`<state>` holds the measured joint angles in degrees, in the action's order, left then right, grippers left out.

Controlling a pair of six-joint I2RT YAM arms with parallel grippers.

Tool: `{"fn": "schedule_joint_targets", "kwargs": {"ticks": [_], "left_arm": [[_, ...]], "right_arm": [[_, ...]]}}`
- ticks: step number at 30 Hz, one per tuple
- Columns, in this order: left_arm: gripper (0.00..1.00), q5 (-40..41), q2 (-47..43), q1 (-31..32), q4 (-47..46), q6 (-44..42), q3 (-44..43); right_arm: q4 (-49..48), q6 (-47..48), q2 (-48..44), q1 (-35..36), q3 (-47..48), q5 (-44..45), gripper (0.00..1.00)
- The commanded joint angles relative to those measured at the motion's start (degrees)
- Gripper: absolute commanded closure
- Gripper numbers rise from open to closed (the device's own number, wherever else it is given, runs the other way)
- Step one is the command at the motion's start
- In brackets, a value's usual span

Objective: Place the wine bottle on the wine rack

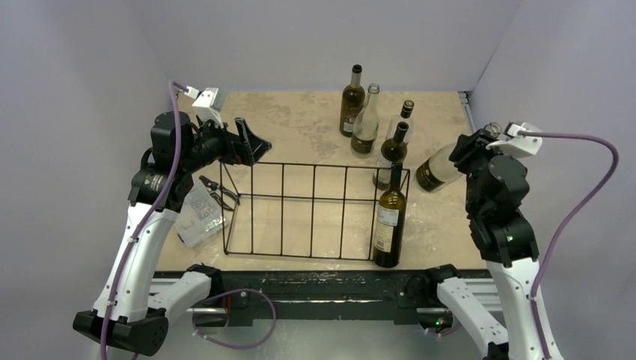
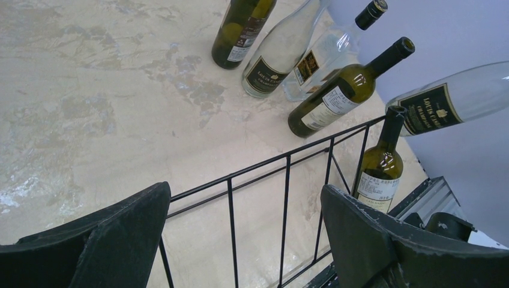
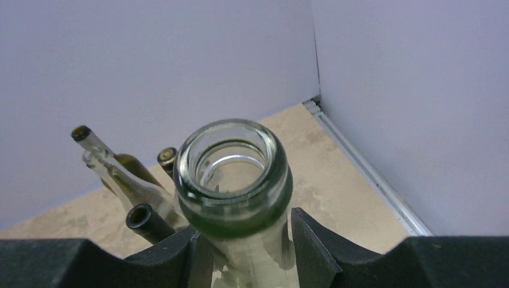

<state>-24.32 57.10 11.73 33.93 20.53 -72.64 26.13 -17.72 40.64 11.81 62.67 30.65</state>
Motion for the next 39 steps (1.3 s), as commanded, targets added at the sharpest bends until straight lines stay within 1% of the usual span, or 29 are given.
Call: {"fn": "schedule_joint_targets", "kwargs": {"ticks": [1, 5, 6, 8, 14, 20, 25, 27, 30, 39], "left_arm": [[0.04, -1.04, 0.02, 0.40, -1.52, 0.85, -2.07], [0.04, -1.15, -0.05, 0.40, -2.22, 1.02, -1.65], [0.04, -0.88, 0.02, 0.40, -1.84, 0.94, -1.89], [0.04, -1.06, -0.04, 0.40, -1.81, 0.92, -1.86], [0.04, -1.24, 0.27, 0.49, -1.47, 0.84, -2.15], [0.04, -1.74, 0.50, 0.49, -1.76, 1.15, -2.06], [0.04, -0.50, 0.96, 0.49, -1.33, 0.51, -2.10], [0.04, -0.45, 0.81, 0.51, -0.85, 0.37, -2.43], [0.04, -0.25, 0.53, 0.49, -1.55, 0.38, -1.89], [0.05, -0.42, 1.63, 0.49, -0.95, 0.38, -2.28]], "right_arm": [[-12.45, 2.37, -3.91, -0.14, 6.53, -0.29, 0.90], [-15.79, 3.12, -5.21, -0.15, 6.95, -7.08, 0.92], [-16.15, 3.08, -5.20, -0.18, 7.54, -8.57, 0.94], [-17.03, 2.49, -5.10, -0.13, 8.82, -11.14, 1.00], [-16.19, 1.26, -2.21, -0.23, 14.98, -17.65, 1.00], [-15.23, -2.48, 2.31, -0.14, 18.67, -31.29, 1.00], [-17.97, -8.27, 7.31, -0.15, 18.45, -46.95, 1.00], [-19.66, -10.61, 8.74, -0.12, 17.35, -50.70, 1.00], [-20.37, -12.59, 9.61, -0.12, 15.42, -51.95, 1.00], [-22.08, -14.54, 8.91, -0.16, 8.31, -54.18, 1.00]]}}
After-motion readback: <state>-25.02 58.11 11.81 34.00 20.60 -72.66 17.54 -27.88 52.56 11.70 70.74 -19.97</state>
